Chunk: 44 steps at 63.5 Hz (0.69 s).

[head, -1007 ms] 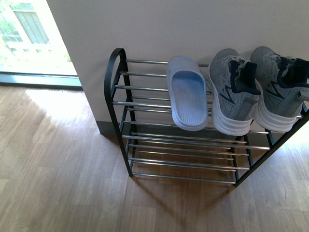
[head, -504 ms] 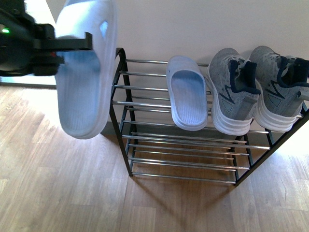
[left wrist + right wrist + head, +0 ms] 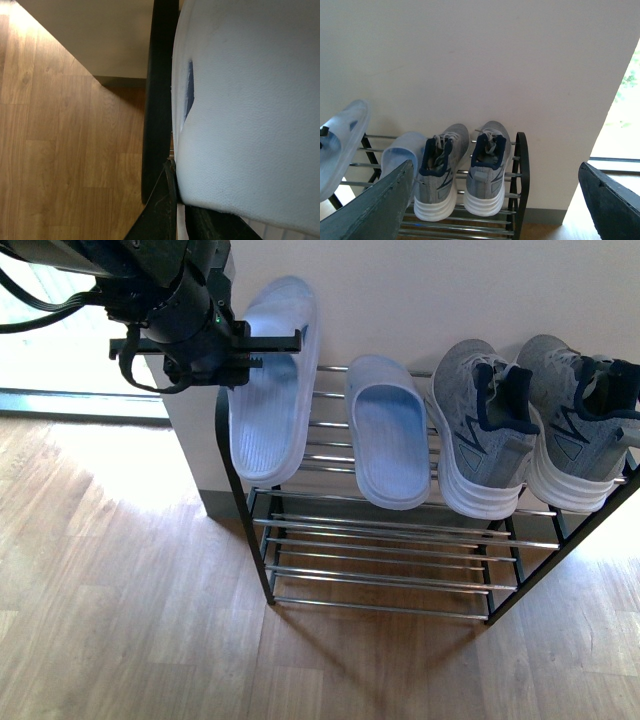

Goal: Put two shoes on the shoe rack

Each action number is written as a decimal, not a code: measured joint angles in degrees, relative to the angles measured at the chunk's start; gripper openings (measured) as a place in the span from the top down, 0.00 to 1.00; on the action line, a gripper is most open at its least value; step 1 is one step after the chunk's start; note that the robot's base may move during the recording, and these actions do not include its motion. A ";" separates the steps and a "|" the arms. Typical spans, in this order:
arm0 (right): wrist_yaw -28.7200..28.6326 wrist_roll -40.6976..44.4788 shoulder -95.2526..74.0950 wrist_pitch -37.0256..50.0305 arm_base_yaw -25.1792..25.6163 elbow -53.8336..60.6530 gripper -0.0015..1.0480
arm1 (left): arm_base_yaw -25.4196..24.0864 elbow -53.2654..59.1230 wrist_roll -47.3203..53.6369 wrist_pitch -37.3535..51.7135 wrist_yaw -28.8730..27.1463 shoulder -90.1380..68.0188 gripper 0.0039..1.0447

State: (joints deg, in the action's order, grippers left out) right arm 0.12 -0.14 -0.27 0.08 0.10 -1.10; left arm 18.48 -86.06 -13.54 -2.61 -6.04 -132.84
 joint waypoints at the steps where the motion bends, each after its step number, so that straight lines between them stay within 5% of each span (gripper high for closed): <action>1: 0.00 0.00 0.00 0.00 0.00 0.00 0.09 | 0.00 -0.48 0.02 -0.17 0.02 -0.31 0.99; 27: -0.09 0.00 0.00 0.00 0.00 0.00 0.09 | -0.20 -11.32 0.59 -6.62 3.08 -9.07 0.98; 44: -0.09 0.00 0.00 0.00 0.00 0.00 0.09 | 0.33 -11.91 1.88 -6.16 3.91 -8.44 0.55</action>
State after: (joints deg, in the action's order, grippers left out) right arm 0.03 -0.14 -0.27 0.08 0.10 -1.10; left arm 18.81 -97.97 -11.66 -8.78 -2.13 -141.27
